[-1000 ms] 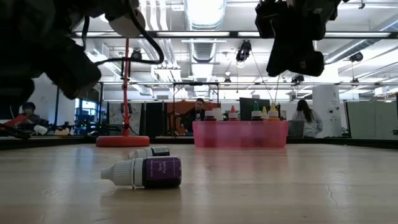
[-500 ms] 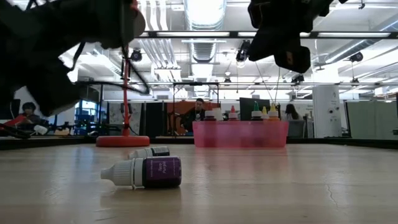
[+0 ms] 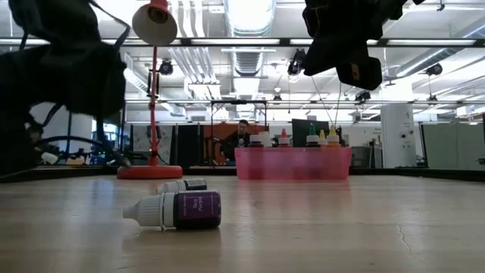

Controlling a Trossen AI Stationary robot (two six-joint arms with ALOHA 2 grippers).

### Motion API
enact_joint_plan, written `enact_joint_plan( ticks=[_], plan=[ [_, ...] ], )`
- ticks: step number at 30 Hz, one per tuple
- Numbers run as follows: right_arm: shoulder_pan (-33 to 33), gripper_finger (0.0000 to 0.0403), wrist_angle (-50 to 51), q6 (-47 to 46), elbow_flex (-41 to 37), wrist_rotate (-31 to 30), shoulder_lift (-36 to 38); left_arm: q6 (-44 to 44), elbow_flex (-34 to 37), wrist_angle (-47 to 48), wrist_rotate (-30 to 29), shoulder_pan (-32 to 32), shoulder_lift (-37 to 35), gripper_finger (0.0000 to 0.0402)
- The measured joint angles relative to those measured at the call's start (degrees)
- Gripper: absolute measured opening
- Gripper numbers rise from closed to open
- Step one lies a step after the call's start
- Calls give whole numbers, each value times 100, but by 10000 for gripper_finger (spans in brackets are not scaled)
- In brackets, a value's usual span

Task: Pick & Place food coloring
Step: Adjust the small blue food coloring bottle, then adjust the small black food coloring bottle

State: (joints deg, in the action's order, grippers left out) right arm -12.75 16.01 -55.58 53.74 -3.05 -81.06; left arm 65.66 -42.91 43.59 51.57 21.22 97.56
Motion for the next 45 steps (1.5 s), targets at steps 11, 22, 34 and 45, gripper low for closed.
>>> enact_joint_plan(
  ticks=[11,22,34,45],
  plan=[
    [0,28,2,1,-4,2,0,-91,78,-54,-28,-24,-5,89],
    [0,28,9,35,-70,7,-2,-98,-260,-67,-392,-53,-10,109],
    [0,29,7,253,-70,31,-2,-542,-490,23,-1772,-46,-20,109],
    [-3,29,47,288,-70,4,-2,-2446,-2145,-484,-4973,229,-22,109]
  ],
)
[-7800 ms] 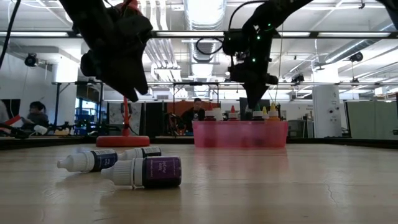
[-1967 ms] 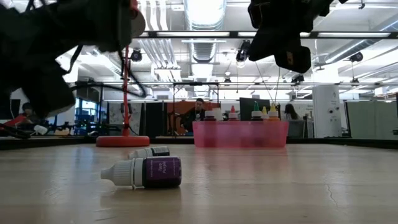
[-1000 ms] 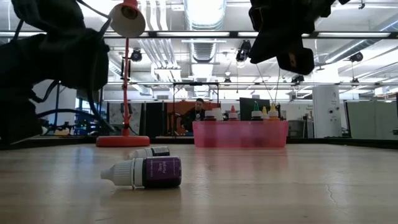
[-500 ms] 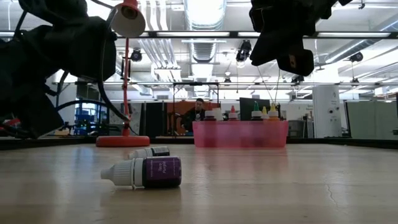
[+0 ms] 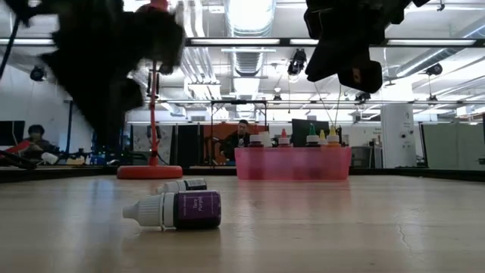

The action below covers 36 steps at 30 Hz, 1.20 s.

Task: Pick & Place food coloring
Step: Adjust the small black food coloring bottle

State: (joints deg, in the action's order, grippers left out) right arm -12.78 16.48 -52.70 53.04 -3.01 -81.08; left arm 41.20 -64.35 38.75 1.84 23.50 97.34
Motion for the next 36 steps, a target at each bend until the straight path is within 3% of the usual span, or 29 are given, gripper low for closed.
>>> enact_joint_plan(
  ticks=[3,5,10,20,36],
  plan=[
    [-31,29,101,-112,0,-69,0,-340,-171,-518,-1187,82,-7,109],
    [-63,29,260,-206,0,-147,0,-230,-174,-746,-1437,12,6,109],
    [-150,29,830,-299,0,-256,2,643,-162,-1009,-1441,-234,240,109],
    [-365,29,1337,-587,0,-486,9,1539,-368,-1184,-1330,-294,755,109],
    [-386,29,1362,-586,0,-570,13,1242,-571,-783,-1281,-294,1252,105]
  ],
)
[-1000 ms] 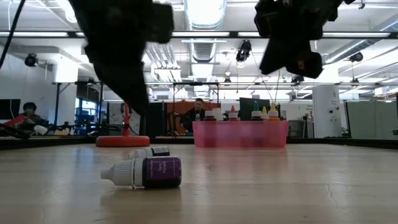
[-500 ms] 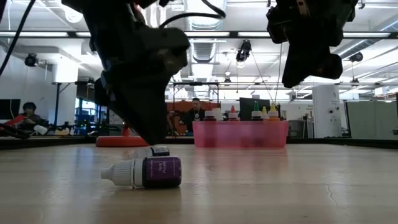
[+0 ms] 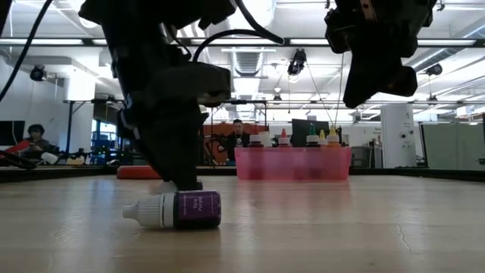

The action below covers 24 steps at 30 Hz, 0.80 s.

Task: Pick & Place food coloring
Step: Adjust the small black food coloring bottle

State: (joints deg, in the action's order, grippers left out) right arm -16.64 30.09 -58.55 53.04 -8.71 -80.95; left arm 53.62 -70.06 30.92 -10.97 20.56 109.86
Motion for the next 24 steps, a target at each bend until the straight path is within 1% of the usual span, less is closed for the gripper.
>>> enact_joint_plan(
  ticks=[4,7,10,13,16,18,20,21,24],
  plan=[
    [2,29,1,1,0,-43,0,-264,-2,158,43,-34,-24,82],
    [2,29,3,1,0,-46,0,-297,-4,257,324,-145,-74,57],
    [2,29,8,1,0,-46,0,-294,-127,654,1108,-352,-115,39],
    [2,29,9,1,0,-45,0,-358,-393,1652,1922,-556,-120,42],
    [4,29,12,1,0,-44,0,-738,-584,2725,2709,-828,-138,53],
    [4,29,14,3,0,-45,0,-1031,-529,3291,3268,-996,-141,56],
    [4,29,13,3,0,-45,0,-1316,-390,3663,3781,-1129,-135,57],
    [4,29,14,3,0,-44,0,-1422,-302,3783,3958,-1164,-135,58],
    [2,29,12,3,0,-44,0,-1621,52,3915,4112,-1225,-135,58]
  ],
)
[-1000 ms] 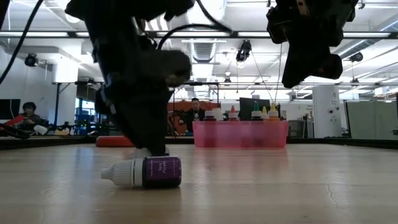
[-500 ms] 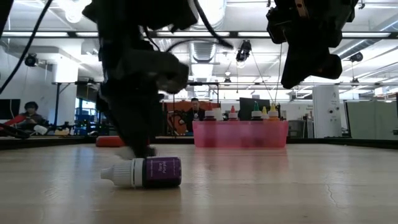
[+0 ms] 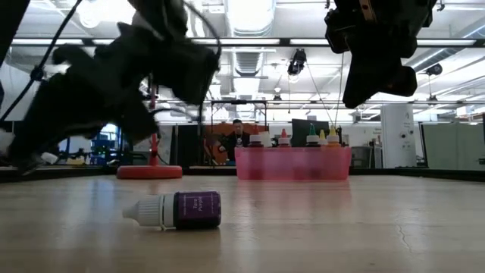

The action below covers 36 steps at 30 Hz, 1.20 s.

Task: Pick & Place food coloring
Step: Adjust the small black food coloring bottle, then adjust the small purple food coloring bottle

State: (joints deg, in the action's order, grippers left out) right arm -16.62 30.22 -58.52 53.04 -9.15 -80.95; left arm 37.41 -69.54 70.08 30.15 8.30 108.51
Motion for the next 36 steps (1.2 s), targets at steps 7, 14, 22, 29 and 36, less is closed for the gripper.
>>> enact_joint_plan(
  ticks=[7,14,22,29,36],
  plan=[
    [0,29,-4,-28,0,0,0,-158,836,18,421,-40,39,59],
    [2,29,-2,-19,0,0,0,-186,1589,1,658,-184,39,60],
    [2,29,0,-10,0,2,0,-310,1930,-192,679,-270,37,60],
    [2,29,-2,-4,0,2,0,-325,1823,-444,680,-289,31,62],
    [2,29,4,0,0,5,0,-409,1652,-517,71,-307,33,104]
  ],
)
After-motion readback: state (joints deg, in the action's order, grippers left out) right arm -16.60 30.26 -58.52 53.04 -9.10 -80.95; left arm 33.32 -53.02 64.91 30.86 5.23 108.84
